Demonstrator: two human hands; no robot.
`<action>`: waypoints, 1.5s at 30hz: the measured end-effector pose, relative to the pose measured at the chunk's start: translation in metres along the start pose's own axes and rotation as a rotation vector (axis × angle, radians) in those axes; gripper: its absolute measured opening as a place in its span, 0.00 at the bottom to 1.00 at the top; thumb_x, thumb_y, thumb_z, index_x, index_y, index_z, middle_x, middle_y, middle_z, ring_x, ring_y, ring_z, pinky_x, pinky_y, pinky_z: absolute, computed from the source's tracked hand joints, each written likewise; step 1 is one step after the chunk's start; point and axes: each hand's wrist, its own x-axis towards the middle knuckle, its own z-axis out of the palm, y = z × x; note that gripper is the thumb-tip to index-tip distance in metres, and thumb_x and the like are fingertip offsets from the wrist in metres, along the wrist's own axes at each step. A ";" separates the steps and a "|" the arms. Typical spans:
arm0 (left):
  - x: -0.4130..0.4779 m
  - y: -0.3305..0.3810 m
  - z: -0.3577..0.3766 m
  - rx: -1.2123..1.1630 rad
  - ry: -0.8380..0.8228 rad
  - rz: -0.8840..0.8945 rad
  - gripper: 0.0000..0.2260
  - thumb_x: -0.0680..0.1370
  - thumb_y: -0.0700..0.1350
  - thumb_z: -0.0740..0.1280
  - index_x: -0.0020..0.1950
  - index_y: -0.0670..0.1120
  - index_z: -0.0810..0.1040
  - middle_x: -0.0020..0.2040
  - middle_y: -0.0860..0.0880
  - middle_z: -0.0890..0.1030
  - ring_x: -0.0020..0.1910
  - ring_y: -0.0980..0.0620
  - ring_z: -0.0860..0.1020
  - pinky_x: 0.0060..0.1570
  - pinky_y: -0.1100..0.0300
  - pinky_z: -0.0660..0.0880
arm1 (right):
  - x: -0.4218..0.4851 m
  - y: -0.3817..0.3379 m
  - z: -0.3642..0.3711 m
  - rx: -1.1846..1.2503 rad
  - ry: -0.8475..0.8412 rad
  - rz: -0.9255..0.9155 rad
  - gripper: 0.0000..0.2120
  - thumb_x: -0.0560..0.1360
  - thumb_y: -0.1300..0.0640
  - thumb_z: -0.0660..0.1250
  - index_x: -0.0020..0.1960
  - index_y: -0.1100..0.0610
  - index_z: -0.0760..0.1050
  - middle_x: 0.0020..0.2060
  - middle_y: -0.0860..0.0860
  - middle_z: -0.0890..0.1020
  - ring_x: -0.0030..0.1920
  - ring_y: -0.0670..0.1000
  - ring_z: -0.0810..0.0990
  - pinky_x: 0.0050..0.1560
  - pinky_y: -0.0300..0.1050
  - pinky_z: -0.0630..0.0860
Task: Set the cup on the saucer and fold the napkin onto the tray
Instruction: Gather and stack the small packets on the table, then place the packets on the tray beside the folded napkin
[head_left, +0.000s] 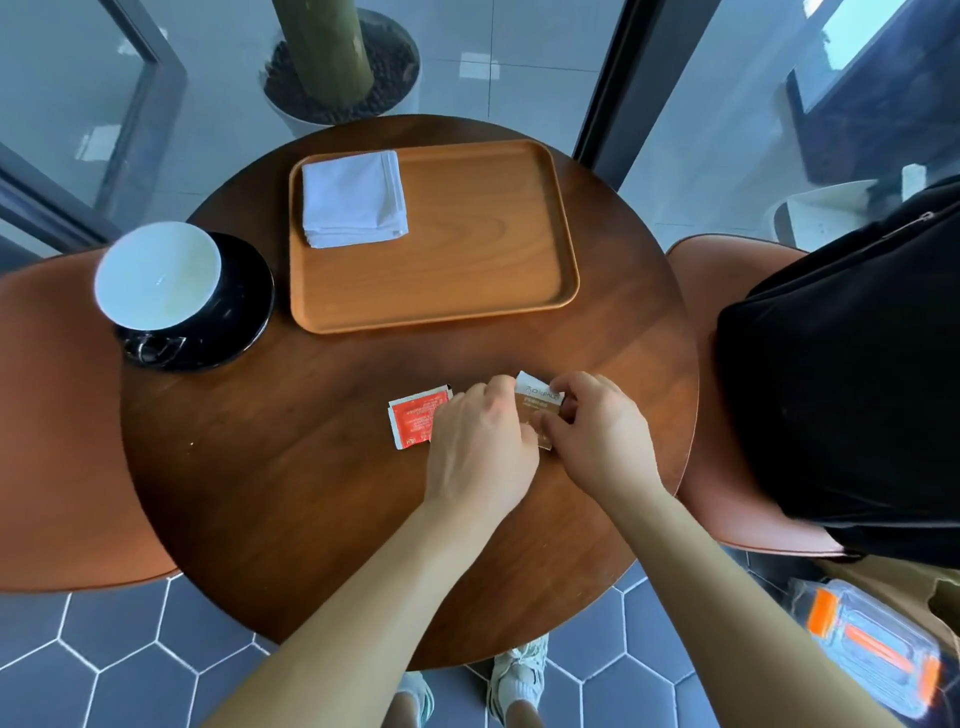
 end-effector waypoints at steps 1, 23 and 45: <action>-0.001 0.000 0.000 -0.010 0.005 -0.014 0.16 0.78 0.43 0.66 0.66 0.44 0.75 0.58 0.45 0.83 0.54 0.46 0.80 0.54 0.53 0.73 | 0.003 0.000 -0.002 -0.002 -0.033 -0.008 0.15 0.73 0.56 0.74 0.58 0.54 0.78 0.48 0.49 0.79 0.46 0.51 0.78 0.42 0.42 0.68; 0.011 0.008 0.010 -0.222 0.047 -0.280 0.19 0.77 0.43 0.72 0.69 0.47 0.77 0.59 0.48 0.84 0.56 0.49 0.82 0.55 0.57 0.79 | 0.001 0.012 -0.004 0.148 -0.035 -0.052 0.27 0.69 0.60 0.79 0.65 0.55 0.76 0.53 0.48 0.76 0.44 0.46 0.78 0.39 0.26 0.67; 0.009 -0.019 -0.010 -0.747 0.137 -0.242 0.14 0.75 0.40 0.73 0.58 0.55 0.82 0.43 0.60 0.82 0.46 0.67 0.80 0.38 0.75 0.74 | 0.010 -0.010 -0.013 0.606 -0.051 0.030 0.07 0.79 0.52 0.69 0.46 0.52 0.85 0.28 0.37 0.81 0.26 0.38 0.76 0.28 0.29 0.68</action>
